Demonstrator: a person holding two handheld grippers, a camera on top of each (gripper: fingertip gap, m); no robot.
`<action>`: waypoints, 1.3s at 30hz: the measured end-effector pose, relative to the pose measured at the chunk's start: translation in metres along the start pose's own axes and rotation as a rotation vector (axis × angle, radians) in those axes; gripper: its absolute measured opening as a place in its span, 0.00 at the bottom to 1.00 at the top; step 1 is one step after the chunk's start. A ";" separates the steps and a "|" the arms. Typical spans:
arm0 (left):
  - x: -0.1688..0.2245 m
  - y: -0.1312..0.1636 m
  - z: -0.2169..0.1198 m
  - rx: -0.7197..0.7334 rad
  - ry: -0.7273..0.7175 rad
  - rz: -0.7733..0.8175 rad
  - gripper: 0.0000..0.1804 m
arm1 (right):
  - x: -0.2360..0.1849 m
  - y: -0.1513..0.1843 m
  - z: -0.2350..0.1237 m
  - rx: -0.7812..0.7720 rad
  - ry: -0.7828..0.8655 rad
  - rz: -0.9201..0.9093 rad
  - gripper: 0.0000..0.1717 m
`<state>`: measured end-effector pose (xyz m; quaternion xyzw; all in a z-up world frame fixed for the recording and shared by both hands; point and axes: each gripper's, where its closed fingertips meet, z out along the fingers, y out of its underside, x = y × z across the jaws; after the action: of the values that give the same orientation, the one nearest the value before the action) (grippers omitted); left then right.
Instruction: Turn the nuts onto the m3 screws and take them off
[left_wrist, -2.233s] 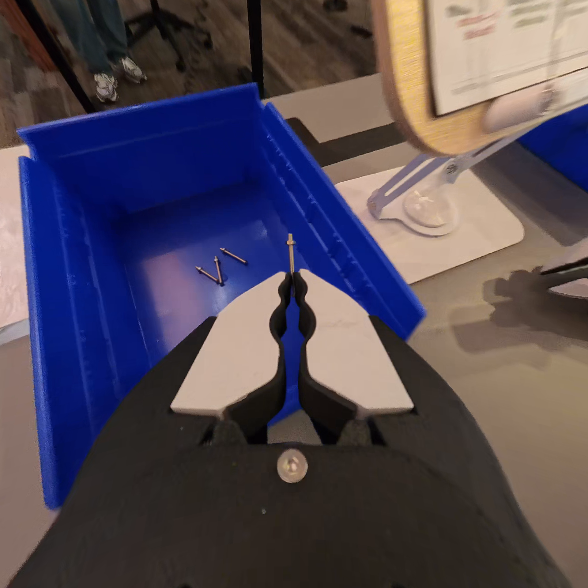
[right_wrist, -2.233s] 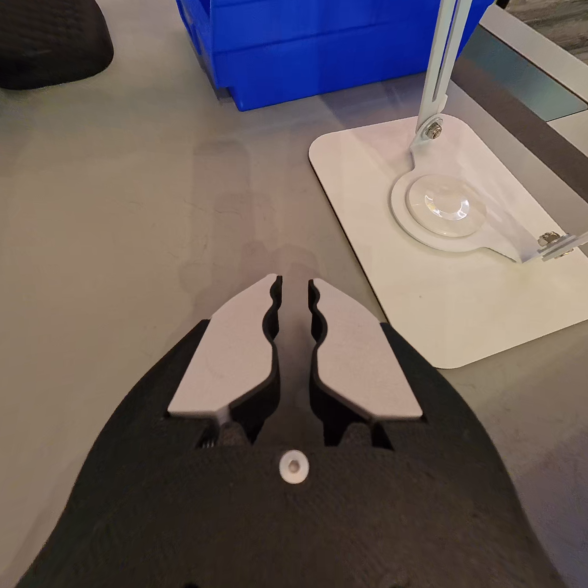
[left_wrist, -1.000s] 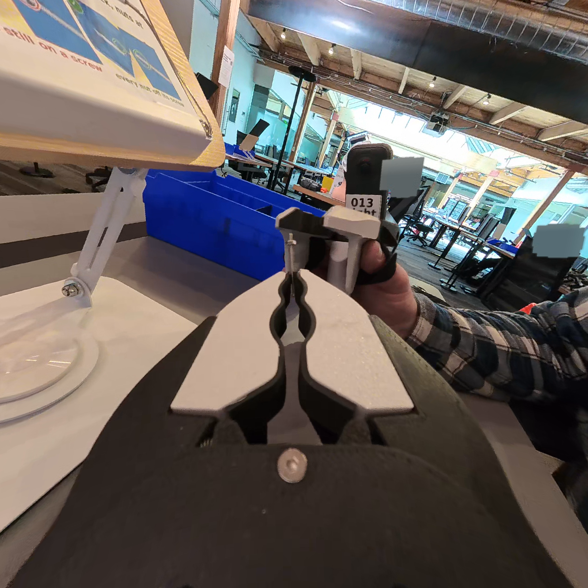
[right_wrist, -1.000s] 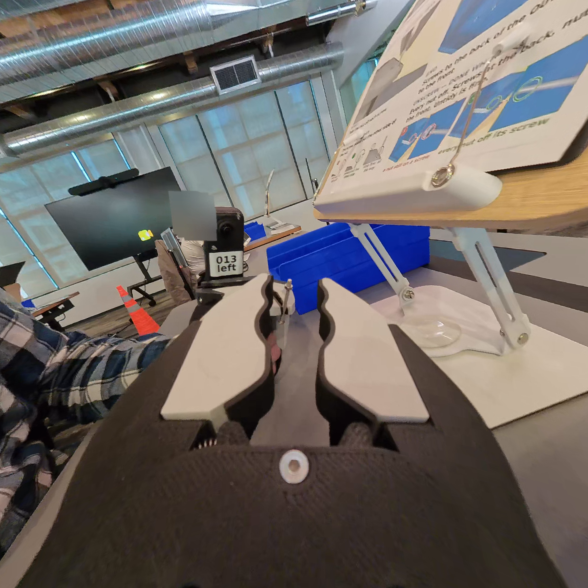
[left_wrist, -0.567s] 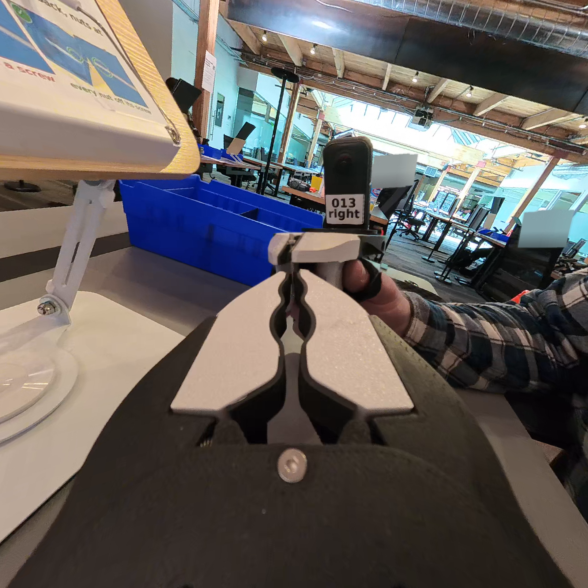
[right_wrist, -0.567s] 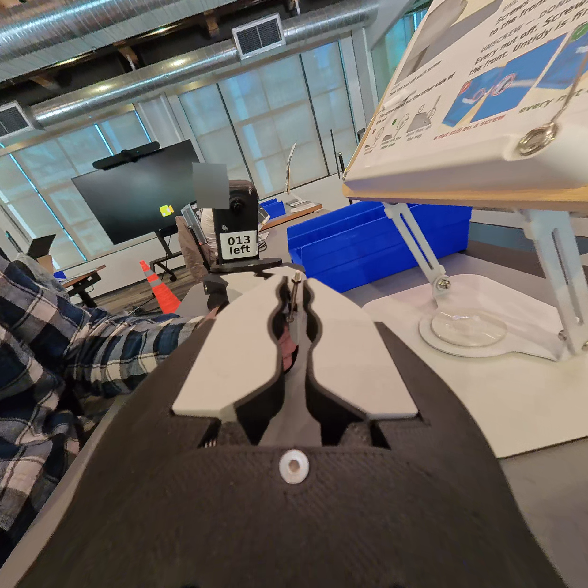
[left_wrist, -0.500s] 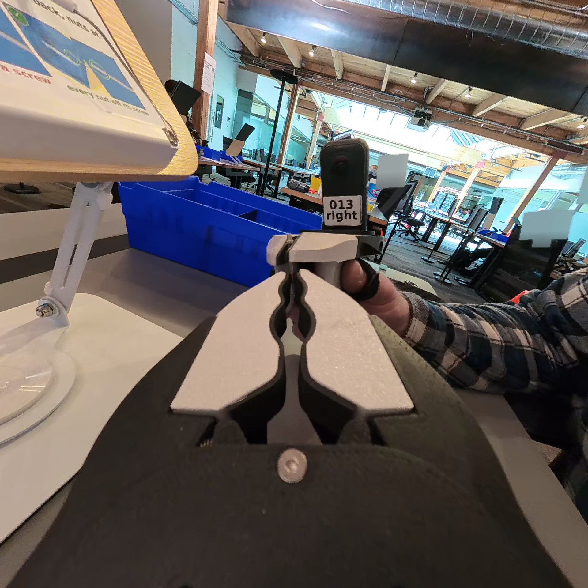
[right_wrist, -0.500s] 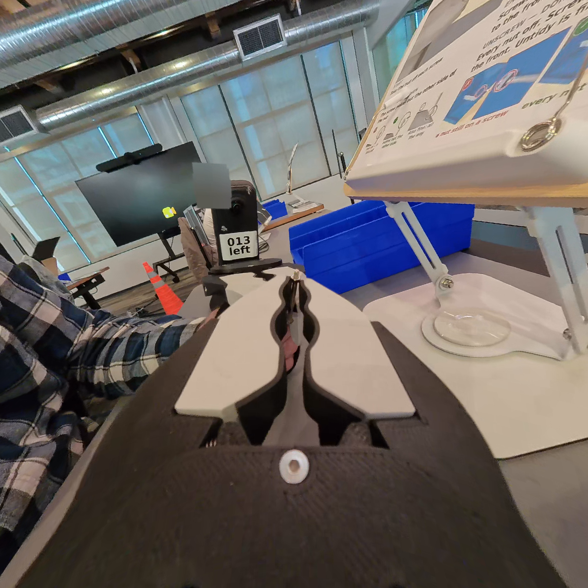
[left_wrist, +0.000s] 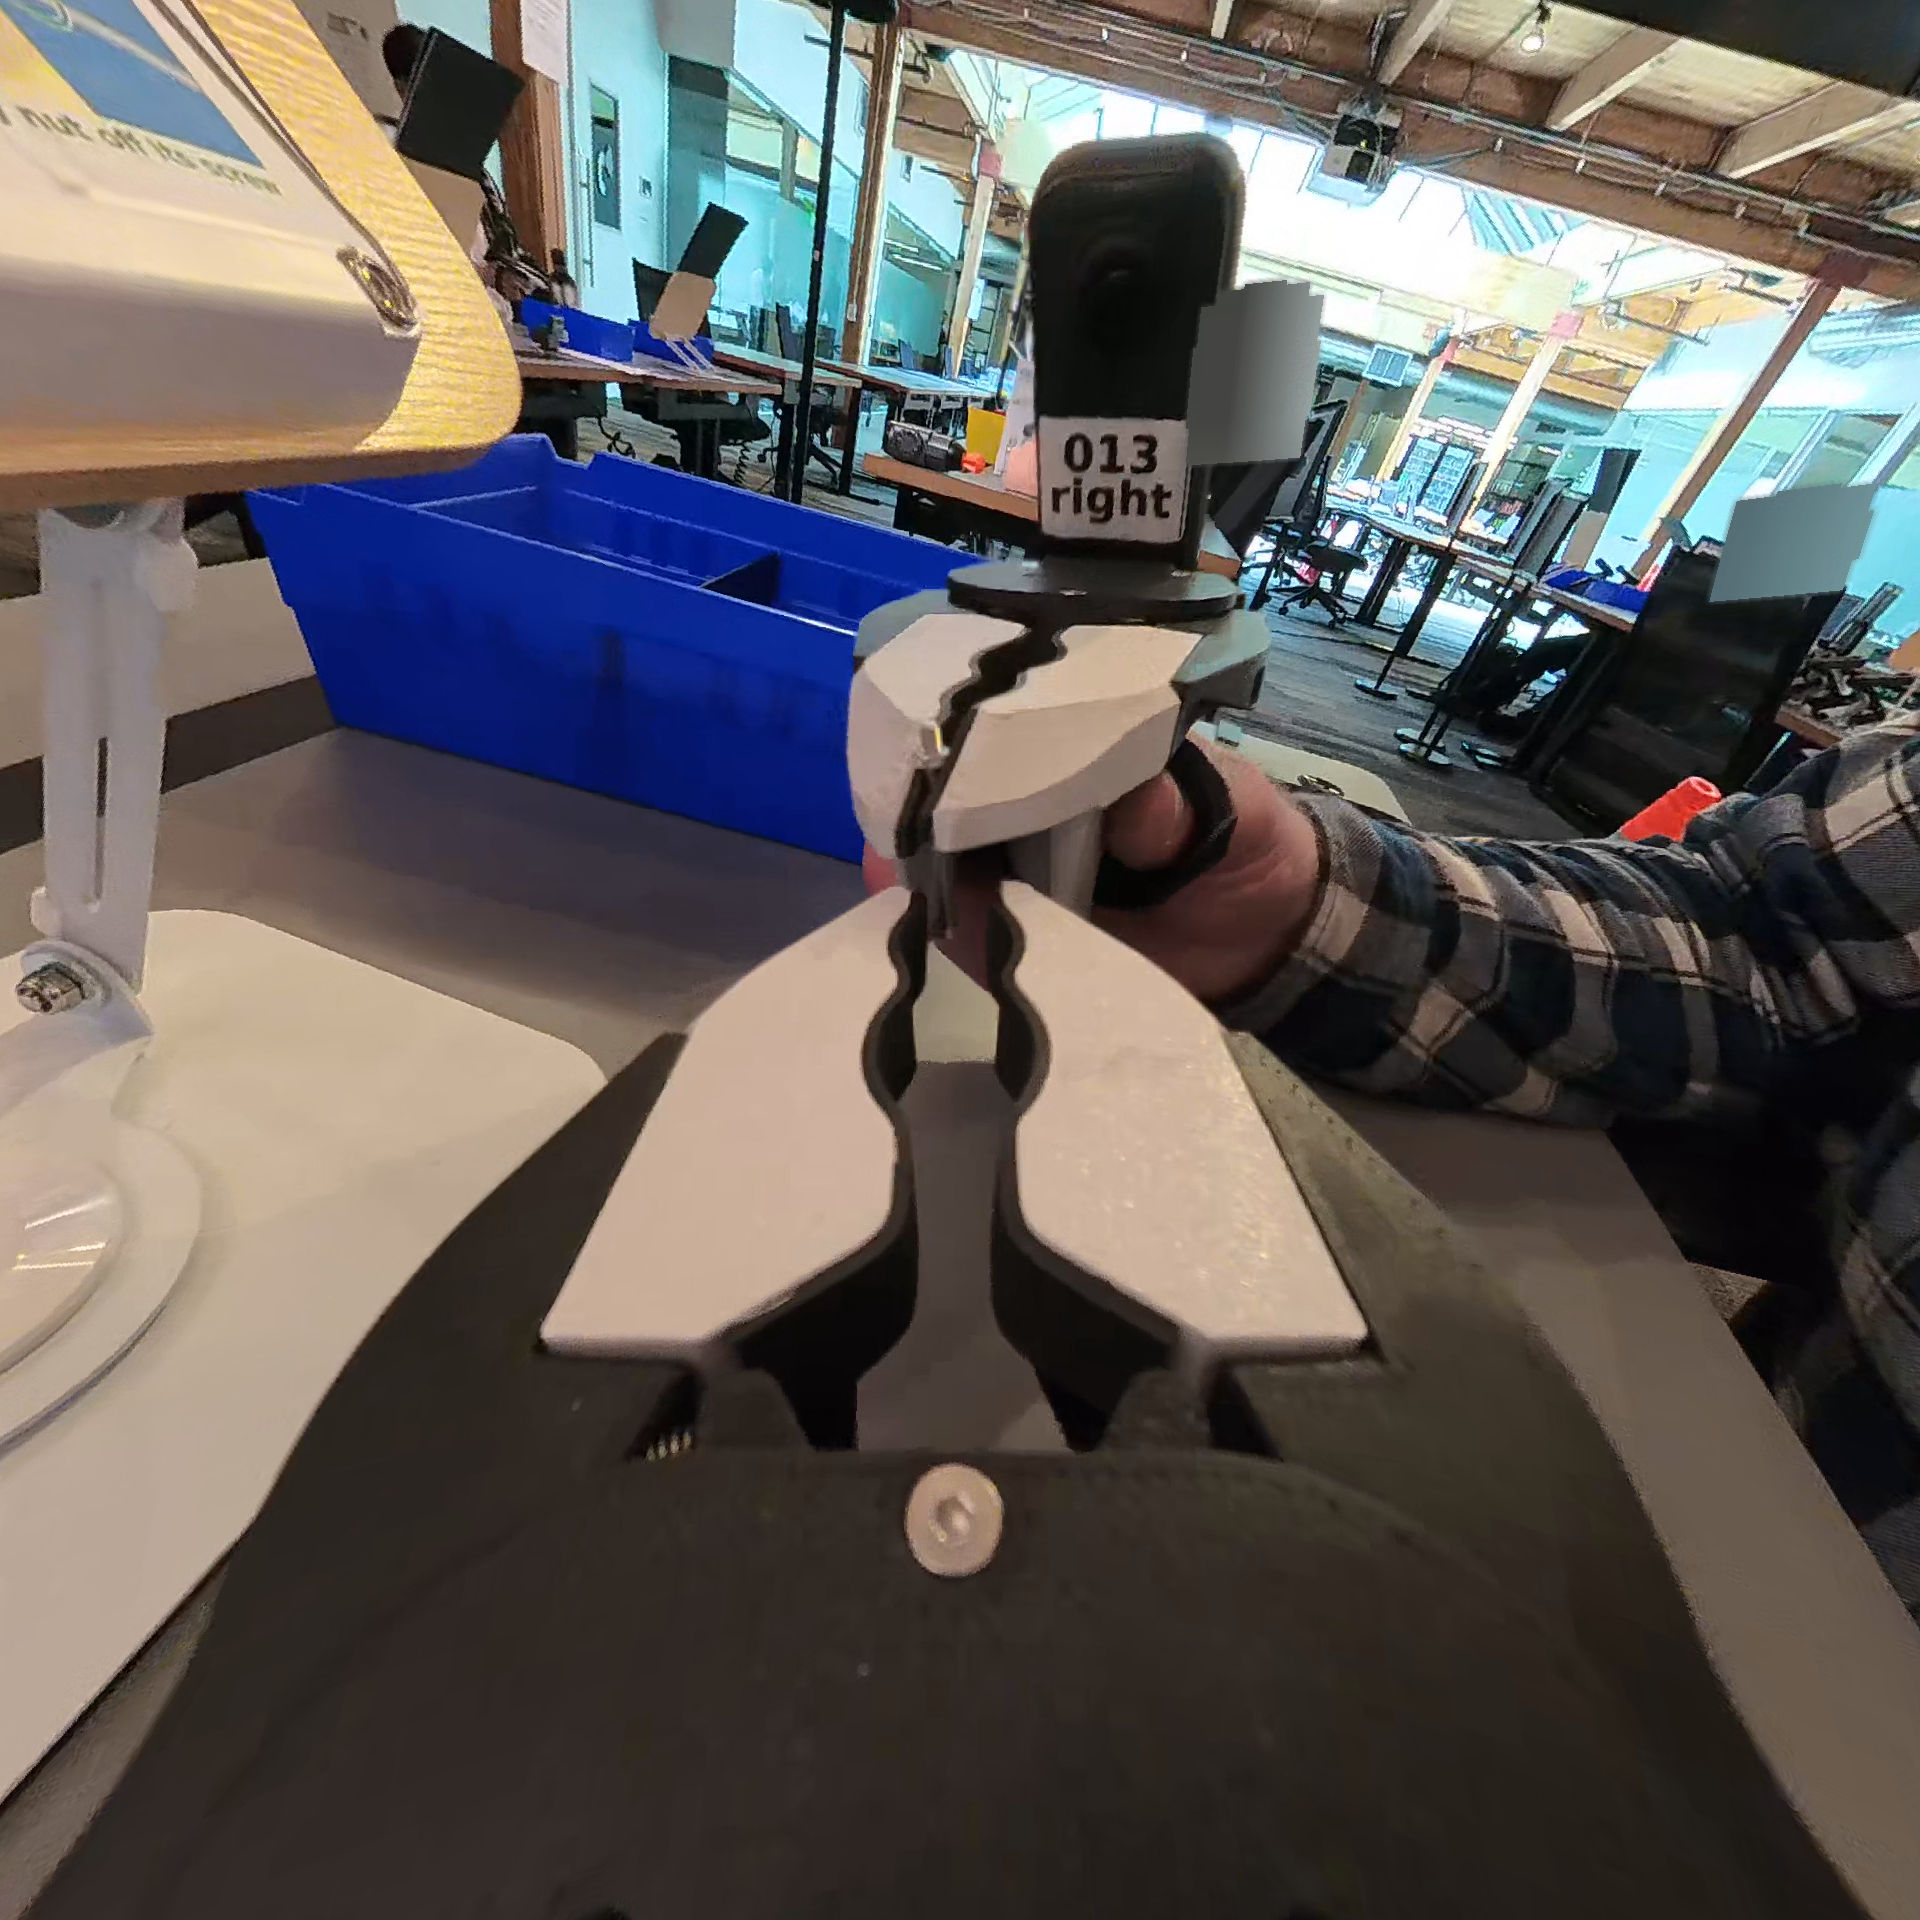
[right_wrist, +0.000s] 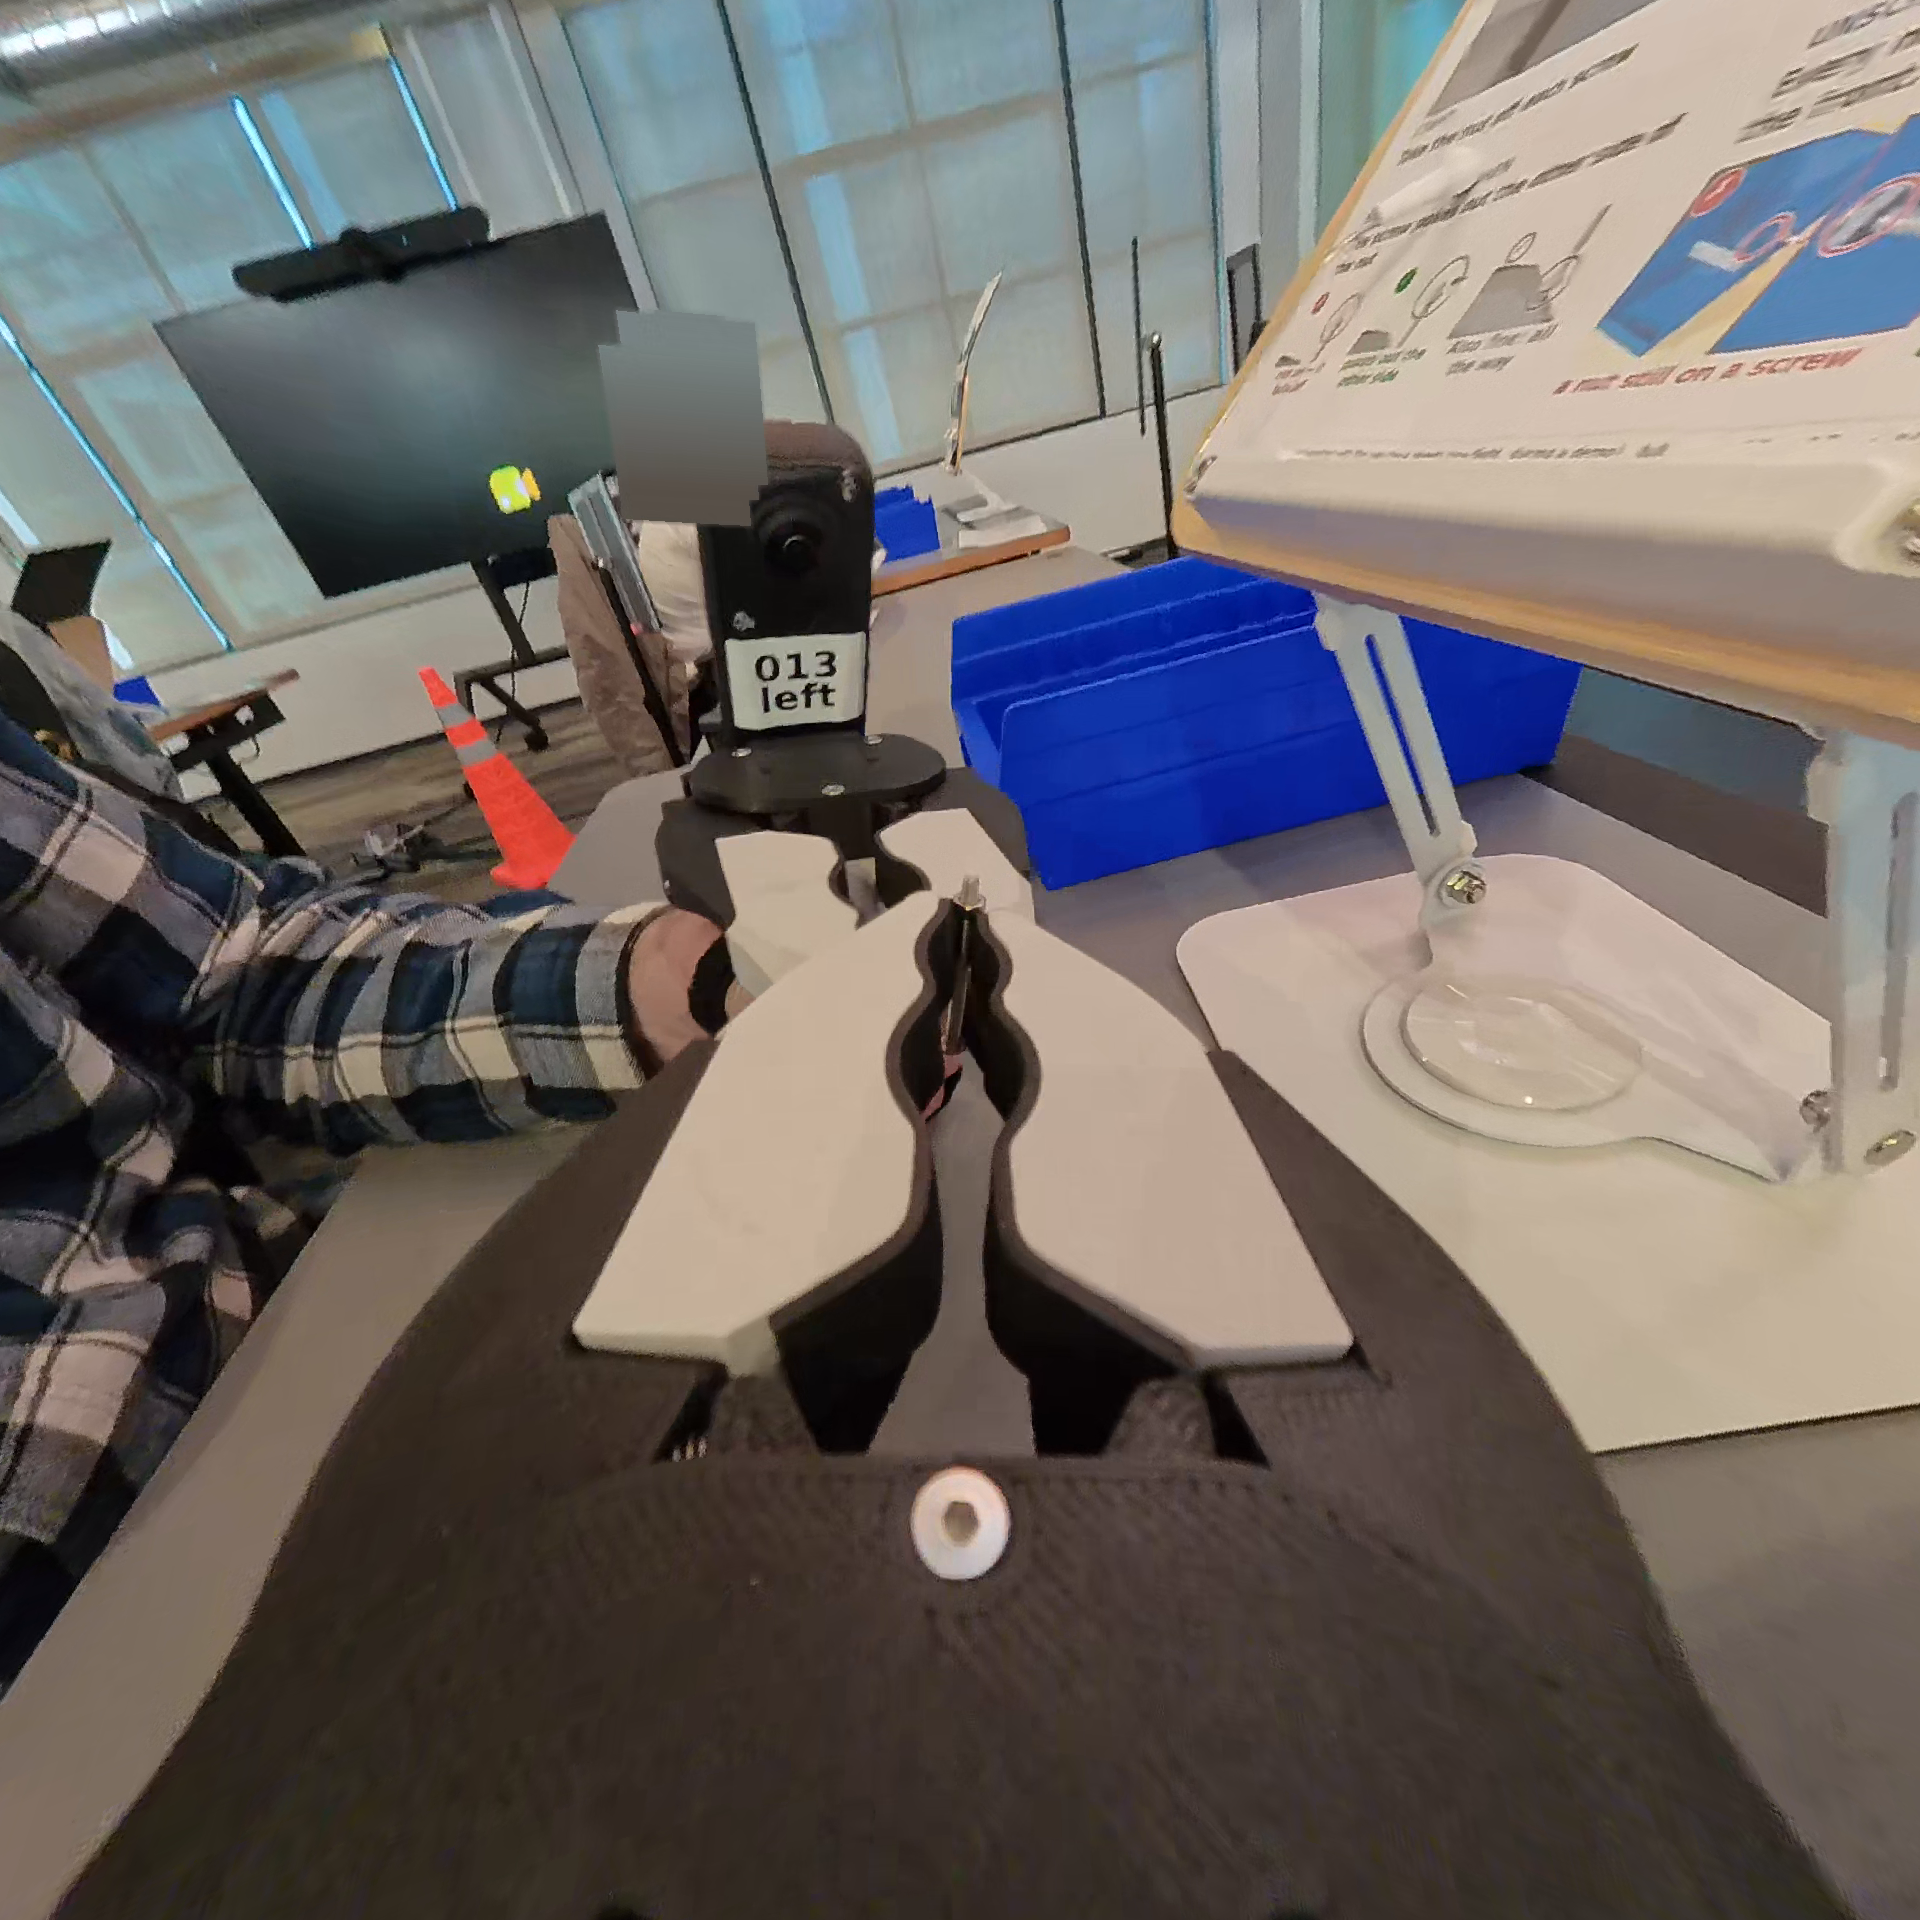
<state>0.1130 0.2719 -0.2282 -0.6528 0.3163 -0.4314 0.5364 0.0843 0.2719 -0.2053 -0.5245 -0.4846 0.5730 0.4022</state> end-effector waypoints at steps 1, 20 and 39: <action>0.000 0.002 0.000 -0.010 0.003 -0.005 0.04 | -0.002 0.001 0.001 -0.015 -0.004 -0.013 0.01; -0.005 0.001 -0.003 -0.046 -0.076 0.086 0.02 | 0.004 -0.005 0.001 0.047 0.035 -0.033 0.23; 0.002 0.004 0.001 -0.077 -0.080 0.151 0.02 | 0.011 -0.002 0.004 0.049 0.095 -0.039 0.24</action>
<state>0.1144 0.2698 -0.2314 -0.6638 0.3593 -0.3510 0.5542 0.0785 0.2828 -0.2060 -0.5314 -0.4608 0.5513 0.4486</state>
